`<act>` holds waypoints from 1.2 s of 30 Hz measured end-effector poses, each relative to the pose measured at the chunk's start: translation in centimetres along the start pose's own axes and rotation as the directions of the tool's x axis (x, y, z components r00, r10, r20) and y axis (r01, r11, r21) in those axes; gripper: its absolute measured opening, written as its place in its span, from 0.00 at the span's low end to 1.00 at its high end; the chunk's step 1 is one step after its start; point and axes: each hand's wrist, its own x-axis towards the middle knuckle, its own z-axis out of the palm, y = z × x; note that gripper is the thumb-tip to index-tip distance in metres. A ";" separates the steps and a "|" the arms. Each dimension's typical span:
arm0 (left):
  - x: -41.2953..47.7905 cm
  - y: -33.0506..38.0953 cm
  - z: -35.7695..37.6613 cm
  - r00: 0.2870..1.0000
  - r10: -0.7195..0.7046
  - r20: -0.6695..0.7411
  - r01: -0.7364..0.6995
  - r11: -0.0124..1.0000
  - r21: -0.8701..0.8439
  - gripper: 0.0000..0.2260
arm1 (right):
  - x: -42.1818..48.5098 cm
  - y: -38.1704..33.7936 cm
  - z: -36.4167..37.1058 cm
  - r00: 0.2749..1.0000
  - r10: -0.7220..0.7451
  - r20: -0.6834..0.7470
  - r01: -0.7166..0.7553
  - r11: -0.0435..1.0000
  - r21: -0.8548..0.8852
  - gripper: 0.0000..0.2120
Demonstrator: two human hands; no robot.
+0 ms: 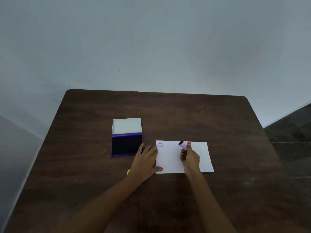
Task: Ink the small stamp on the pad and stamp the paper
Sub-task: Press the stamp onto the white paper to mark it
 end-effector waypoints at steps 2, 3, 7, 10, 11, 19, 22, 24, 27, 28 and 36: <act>0.1 -0.1 0.1 1.000 0.001 -0.004 -0.001 1.000 -0.007 0.34 | 0.2 0.1 0.2 1.000 -0.006 -0.006 0.006 1.000 -0.024 0.13; 0.2 -0.1 0.1 1.000 0.001 -0.003 -0.001 1.000 -0.010 0.34 | 0.4 0.0 0.5 1.000 -0.014 -0.011 0.013 0.999 -0.042 0.13; 0.4 -0.3 0.3 1.000 0.001 -0.002 -0.001 1.000 -0.019 0.35 | 1.0 0.1 1.2 0.997 -0.077 -0.031 0.074 0.993 -0.093 0.14; 0.4 -0.4 0.4 1.000 0.003 -0.005 -0.003 0.999 -0.034 0.35 | 1.3 0.1 1.6 0.988 -0.149 -0.029 0.144 0.982 -0.123 0.15; 0.4 -0.4 0.4 1.000 0.003 -0.003 -0.003 0.999 -0.040 0.35 | 1.3 0.0 1.8 0.985 -0.171 -0.023 0.167 0.978 -0.125 0.15; 0.5 -0.5 0.3 1.000 -0.002 0.003 0.003 0.996 -0.094 0.34 | 1.8 -0.4 3.6 0.966 -0.257 0.012 0.255 0.952 -0.170 0.14; 0.4 -0.5 0.2 1.000 -0.010 0.016 0.011 0.994 -0.109 0.34 | 2.0 -0.2 4.0 0.954 -0.298 0.015 0.296 0.938 -0.182 0.13; 0.4 -0.4 0.2 1.000 -0.014 0.017 0.016 0.993 -0.117 0.33 | 2.0 -0.1 4.3 0.949 -0.316 0.020 0.313 0.930 -0.194 0.13; 0.4 -0.4 0.1 1.000 0.000 0.014 0.002 0.994 -0.114 0.33 | 2.0 0.0 4.6 0.941 -0.338 0.017 0.335 0.922 -0.195 0.13; 0.3 -0.4 0.1 1.000 0.005 0.009 -0.003 0.993 -0.119 0.33 | 2.0 0.0 4.6 0.940 -0.341 0.016 0.337 0.921 -0.195 0.12; -3.7 -1.7 -0.1 0.980 -0.161 -0.117 0.102 0.911 -0.400 0.23 | 0.6 0.2 4.5 0.936 -0.347 0.057 0.351 0.924 -0.149 0.11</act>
